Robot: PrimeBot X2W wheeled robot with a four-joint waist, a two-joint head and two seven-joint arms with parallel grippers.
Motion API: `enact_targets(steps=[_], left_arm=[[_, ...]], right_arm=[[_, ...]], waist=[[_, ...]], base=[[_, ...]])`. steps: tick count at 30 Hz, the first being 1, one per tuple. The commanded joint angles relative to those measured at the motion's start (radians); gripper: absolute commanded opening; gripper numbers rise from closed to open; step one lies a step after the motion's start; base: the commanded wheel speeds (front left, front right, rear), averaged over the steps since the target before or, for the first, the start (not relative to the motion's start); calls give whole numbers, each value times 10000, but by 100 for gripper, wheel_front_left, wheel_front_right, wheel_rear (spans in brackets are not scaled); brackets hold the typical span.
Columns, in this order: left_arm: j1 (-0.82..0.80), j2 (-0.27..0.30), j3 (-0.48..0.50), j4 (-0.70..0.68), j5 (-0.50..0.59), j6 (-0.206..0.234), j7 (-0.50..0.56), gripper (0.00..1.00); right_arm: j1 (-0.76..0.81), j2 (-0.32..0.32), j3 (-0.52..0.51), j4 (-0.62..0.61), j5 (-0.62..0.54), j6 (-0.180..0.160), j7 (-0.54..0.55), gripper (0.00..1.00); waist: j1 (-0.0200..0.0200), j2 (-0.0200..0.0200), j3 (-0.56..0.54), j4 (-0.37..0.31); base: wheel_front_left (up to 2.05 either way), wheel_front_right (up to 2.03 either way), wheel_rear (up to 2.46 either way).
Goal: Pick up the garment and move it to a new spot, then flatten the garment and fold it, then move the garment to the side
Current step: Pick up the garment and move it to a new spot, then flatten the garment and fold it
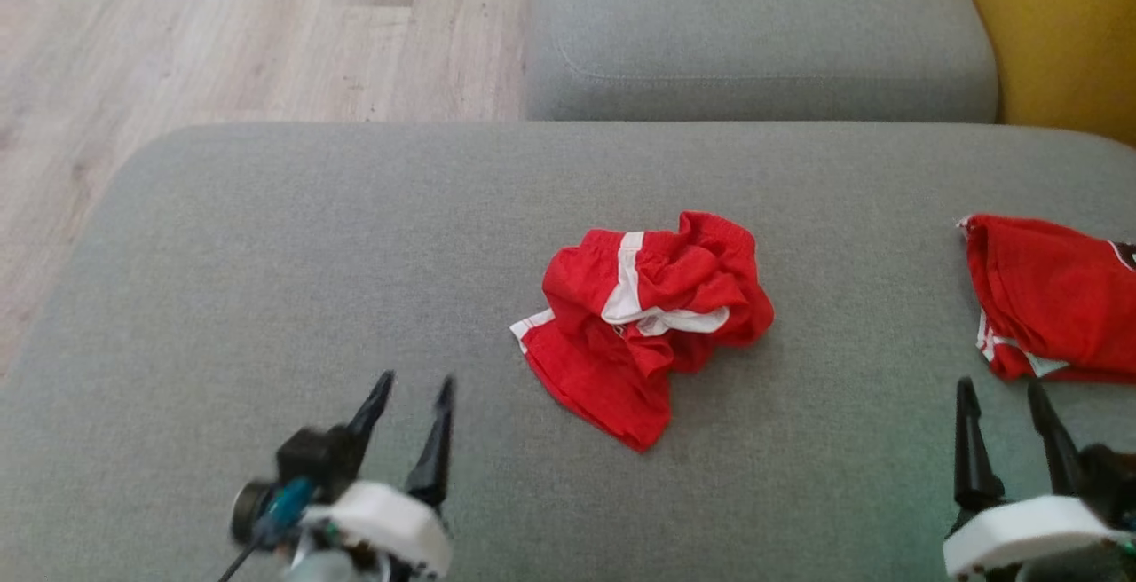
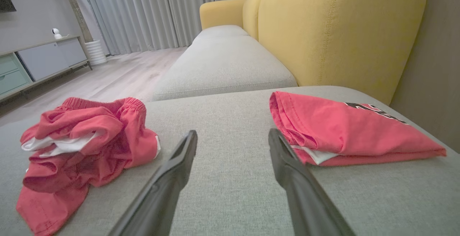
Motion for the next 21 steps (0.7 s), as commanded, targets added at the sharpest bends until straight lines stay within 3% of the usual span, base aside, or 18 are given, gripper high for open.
enact_targets(steps=[1,11,21], left_arm=[[-198,261,605,-483,-81,168,-145,100],[1345,607,1371,-1794,46,907,-208,100],[1694,686,1543,-2462,198,1092,-212,100]], right_arm=[[-222,-81,261,-325,-42,65,-106,100],[178,-81,738,-326,371,65,-328,100],[109,-81,1123,-22,489,65,-511,100]], waist=[[1,-1,-38,26],[1,-1,-198,23],[1,-1,-201,0]], base=[[0,0,0],[0,0,0],[0,0,0]])
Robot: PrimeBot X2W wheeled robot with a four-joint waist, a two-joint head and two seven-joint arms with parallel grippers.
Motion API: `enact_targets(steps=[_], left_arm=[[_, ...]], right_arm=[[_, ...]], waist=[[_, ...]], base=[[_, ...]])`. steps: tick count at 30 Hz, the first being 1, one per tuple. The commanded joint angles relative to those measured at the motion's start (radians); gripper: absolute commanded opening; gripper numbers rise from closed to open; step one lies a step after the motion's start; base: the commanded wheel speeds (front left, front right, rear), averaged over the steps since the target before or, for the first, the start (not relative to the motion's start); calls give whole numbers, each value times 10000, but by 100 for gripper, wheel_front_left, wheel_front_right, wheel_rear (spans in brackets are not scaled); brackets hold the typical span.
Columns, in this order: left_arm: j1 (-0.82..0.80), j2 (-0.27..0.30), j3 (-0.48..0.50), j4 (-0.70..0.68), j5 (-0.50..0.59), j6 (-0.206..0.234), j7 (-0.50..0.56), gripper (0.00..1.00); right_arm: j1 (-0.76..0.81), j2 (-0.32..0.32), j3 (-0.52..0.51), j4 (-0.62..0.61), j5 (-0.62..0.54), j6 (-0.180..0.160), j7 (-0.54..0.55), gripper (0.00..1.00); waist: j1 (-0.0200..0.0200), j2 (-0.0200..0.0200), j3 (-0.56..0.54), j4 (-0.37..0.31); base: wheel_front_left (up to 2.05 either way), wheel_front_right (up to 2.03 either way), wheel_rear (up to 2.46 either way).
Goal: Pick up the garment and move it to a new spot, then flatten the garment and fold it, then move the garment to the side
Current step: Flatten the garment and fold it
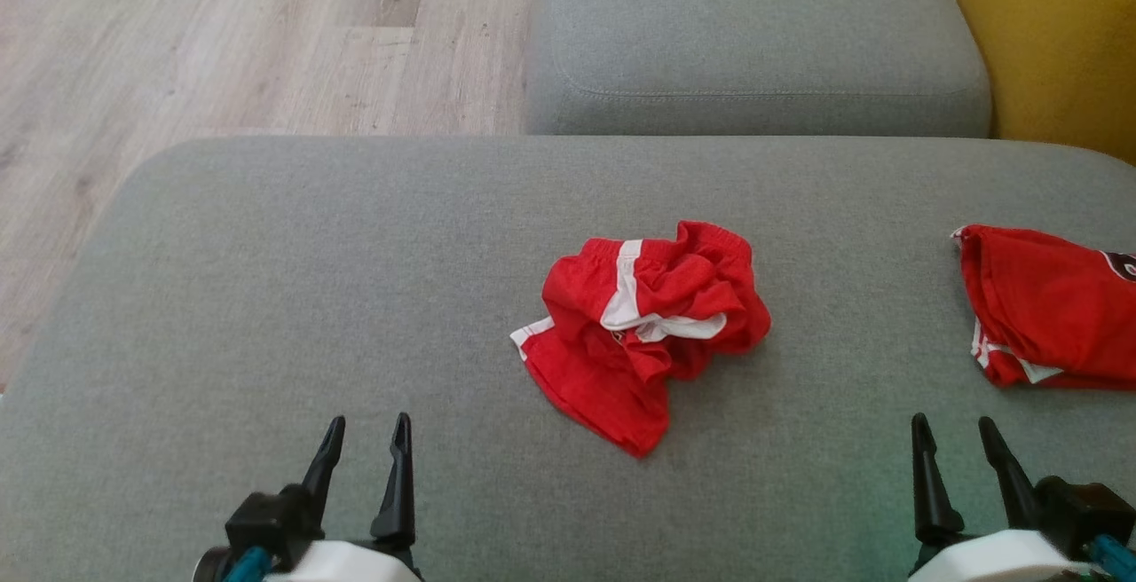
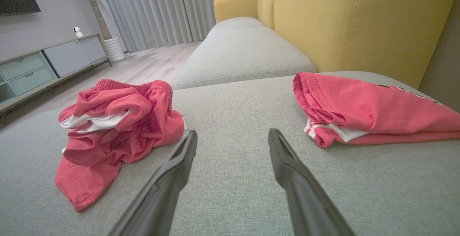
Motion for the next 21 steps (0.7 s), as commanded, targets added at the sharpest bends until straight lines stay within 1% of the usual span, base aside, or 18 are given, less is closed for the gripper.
enact_targets(steps=[1,10,14,17,21], left_arm=[[-311,217,438,-314,71,52,-121,100],[-356,233,440,-339,52,76,-122,100],[-404,236,417,-356,64,88,-111,100],[-484,259,392,-352,106,102,-87,100],[-599,255,350,-374,171,127,-58,100]], right_arm=[[-429,-89,251,-272,30,65,-139,100],[-491,-89,288,-262,-36,65,-103,100],[-681,-89,485,-272,-125,65,-47,100],[-987,-89,954,-268,13,65,48,100],[-1506,-89,2044,-180,279,65,191,100]], waist=[[0,0,8,-9],[0,0,96,24],[0,0,211,106],[0,0,331,238],[0,0,554,570]], base=[[0,0,0],[0,0,0],[0,0,0],[0,0,0],[0,0,0]])
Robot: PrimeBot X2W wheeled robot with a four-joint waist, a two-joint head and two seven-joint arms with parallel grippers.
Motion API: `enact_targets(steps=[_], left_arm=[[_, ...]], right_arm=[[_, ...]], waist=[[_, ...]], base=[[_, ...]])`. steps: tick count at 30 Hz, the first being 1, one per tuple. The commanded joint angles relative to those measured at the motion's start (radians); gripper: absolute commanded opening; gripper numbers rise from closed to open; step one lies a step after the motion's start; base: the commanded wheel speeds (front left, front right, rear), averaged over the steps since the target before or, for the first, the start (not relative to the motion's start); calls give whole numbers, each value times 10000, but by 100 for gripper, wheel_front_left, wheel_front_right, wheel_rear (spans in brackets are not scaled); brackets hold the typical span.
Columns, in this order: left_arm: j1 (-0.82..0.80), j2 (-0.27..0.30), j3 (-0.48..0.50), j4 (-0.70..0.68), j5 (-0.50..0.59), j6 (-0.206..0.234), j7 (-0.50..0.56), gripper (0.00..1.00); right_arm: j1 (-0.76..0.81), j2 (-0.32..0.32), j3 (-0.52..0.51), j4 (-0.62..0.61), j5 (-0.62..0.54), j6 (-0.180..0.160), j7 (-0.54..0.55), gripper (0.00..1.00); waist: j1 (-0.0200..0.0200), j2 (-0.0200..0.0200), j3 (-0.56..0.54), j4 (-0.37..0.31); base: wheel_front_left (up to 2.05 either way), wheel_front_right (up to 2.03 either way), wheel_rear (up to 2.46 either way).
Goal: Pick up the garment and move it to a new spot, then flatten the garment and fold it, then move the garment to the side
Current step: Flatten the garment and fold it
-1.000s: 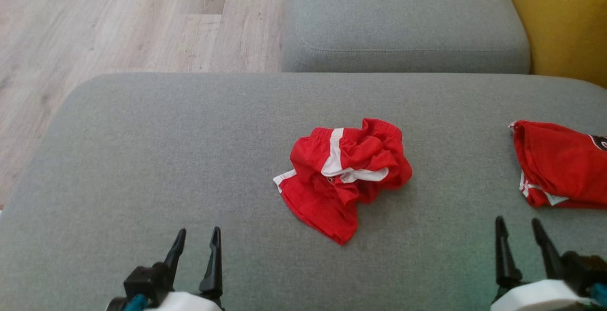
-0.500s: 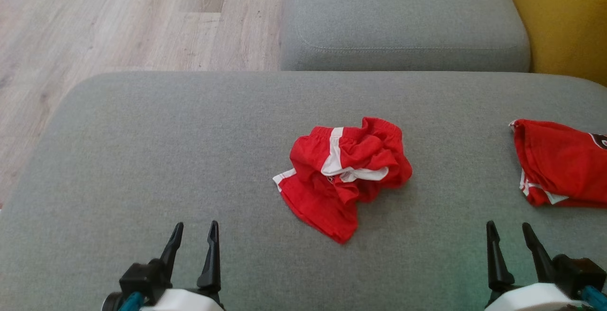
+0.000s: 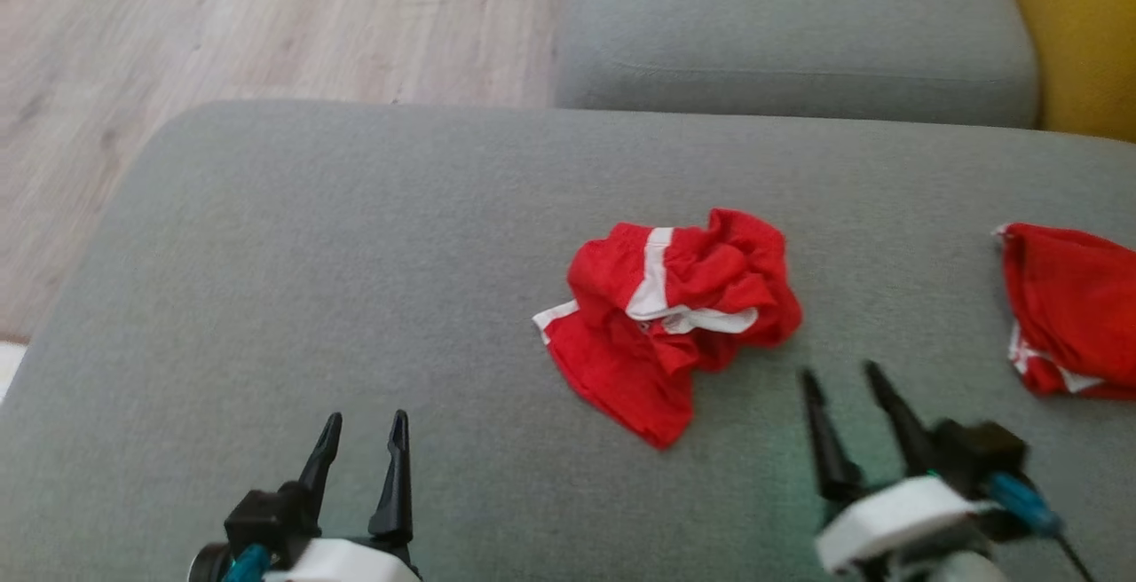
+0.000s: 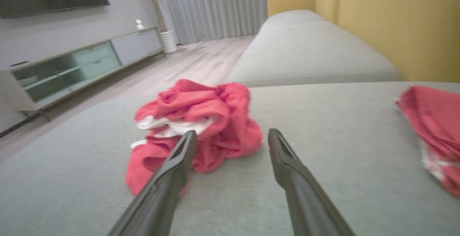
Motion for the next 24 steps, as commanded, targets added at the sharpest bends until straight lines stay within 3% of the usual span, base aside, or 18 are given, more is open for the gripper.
enact_targets(steps=[1,6,17,18,20,22,24], left_arm=[[-585,180,353,-343,109,42,-55,100],[-753,91,287,-400,168,48,-38,100],[-932,-82,359,-301,210,12,-75,100],[-942,-101,373,-288,214,-4,-80,100],[-952,-141,407,-260,230,-14,-89,100],[-941,-178,452,-237,247,0,-96,100],[-898,-197,505,-231,257,12,-102,100]], right_arm=[[-742,-83,636,-186,196,65,40,100],[-1700,-83,1717,783,164,65,254,100],[-3245,-83,1810,2996,-534,65,349,100],[-3358,-83,1820,3178,-570,65,315,91],[-3554,-83,1846,3484,-582,65,207,37],[-3713,-83,1893,3676,-597,65,74,0],[-3806,-83,1959,3686,-533,65,-123,0]], waist=[[-1,0,183,255],[-1,0,595,1005],[-1,0,1198,1909],[-1,0,1230,1951],[-1,0,1263,1976],[-1,0,1278,1943],[-1,0,1261,1834]], base=[[0,0,0],[0,0,0],[0,0,0],[0,0,0],[0,0,0],[0,0,0],[0,0,0]])
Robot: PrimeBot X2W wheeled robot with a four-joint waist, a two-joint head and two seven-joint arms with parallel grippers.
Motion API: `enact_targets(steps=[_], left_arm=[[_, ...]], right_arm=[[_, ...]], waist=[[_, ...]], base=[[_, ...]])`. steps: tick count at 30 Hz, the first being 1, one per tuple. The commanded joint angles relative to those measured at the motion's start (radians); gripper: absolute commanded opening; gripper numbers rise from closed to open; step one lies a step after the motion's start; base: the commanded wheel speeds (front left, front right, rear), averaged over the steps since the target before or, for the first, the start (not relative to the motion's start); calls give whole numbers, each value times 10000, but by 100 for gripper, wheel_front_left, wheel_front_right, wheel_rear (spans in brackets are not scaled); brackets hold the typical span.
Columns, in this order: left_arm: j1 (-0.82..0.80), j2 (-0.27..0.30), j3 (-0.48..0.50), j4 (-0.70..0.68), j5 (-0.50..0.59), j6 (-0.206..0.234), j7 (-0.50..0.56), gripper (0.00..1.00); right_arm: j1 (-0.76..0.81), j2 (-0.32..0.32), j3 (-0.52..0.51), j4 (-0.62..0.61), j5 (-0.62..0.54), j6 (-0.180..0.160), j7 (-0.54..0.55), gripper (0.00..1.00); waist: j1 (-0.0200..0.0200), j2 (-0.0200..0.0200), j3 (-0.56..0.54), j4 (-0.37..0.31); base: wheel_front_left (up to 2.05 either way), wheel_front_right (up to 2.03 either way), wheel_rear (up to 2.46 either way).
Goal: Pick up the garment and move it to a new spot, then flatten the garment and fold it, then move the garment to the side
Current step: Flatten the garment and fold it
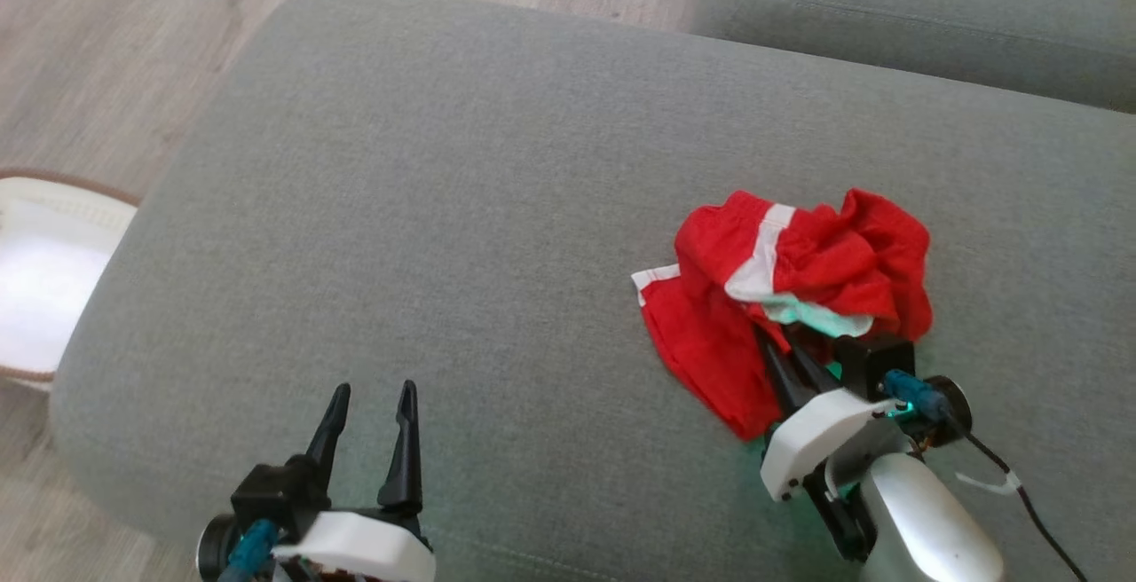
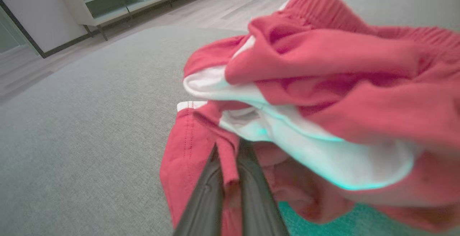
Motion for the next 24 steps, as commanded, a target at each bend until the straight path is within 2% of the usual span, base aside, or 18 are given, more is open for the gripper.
enact_targets(steps=[1,7,13,19,24], left_arm=[[-443,56,478,-228,119,0,-113,100],[-271,-22,497,-135,146,-75,-123,100],[-70,-54,414,-131,152,-89,-121,100],[31,-40,382,-168,138,-58,-116,100],[54,3,357,-199,127,-72,-113,100]], right_arm=[[-452,-41,286,-365,28,65,-305,0],[-284,-41,526,-1553,-32,65,-570,0],[730,-41,482,-3275,-716,65,120,0],[2268,-41,-526,-4561,-1624,65,1012,0],[3191,-41,-1795,-4663,-1894,65,1162,0]], waist=[[-2,0,-33,-168],[-2,0,-385,-794],[-2,0,-814,-1443],[-2,0,-948,-1858],[-2,0,-898,-2013]], base=[[0,0,0],[0,0,0],[0,0,0],[0,0,0],[0,0,0]])
